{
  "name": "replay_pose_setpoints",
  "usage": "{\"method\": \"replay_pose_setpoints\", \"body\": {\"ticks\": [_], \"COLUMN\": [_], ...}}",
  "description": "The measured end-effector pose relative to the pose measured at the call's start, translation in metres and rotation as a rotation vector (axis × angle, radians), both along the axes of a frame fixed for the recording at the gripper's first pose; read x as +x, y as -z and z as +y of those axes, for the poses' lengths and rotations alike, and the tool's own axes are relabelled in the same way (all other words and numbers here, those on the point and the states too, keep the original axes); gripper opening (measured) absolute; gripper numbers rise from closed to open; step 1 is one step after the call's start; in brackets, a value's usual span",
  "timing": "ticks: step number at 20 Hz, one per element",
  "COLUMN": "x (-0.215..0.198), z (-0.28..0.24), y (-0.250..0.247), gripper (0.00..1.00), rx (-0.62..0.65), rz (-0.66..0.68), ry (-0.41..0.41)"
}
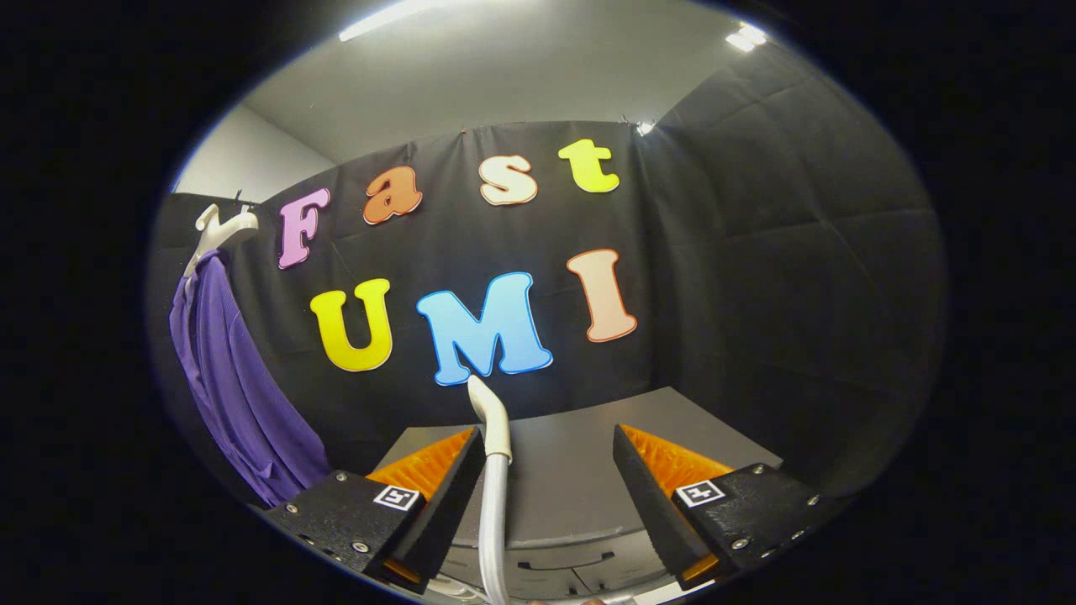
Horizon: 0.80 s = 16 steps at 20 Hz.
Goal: Iron the clothes twice with a garment steamer, once on the left side and once on the right side.
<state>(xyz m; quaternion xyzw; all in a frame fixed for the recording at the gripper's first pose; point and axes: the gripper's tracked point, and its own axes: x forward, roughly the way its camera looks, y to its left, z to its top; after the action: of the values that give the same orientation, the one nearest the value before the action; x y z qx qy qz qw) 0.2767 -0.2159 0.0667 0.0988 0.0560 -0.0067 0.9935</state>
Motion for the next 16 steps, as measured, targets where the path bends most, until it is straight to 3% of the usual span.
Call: {"method": "replay_pose_setpoints", "body": {"ticks": [11, 16], "x": [0.124, 0.157], "z": [0.041, 0.050], "y": [0.064, 0.092], "gripper": [0.95, 0.94], "rx": [0.402, 0.573], "rz": [0.304, 0.436], "ry": [-0.264, -0.297]}}
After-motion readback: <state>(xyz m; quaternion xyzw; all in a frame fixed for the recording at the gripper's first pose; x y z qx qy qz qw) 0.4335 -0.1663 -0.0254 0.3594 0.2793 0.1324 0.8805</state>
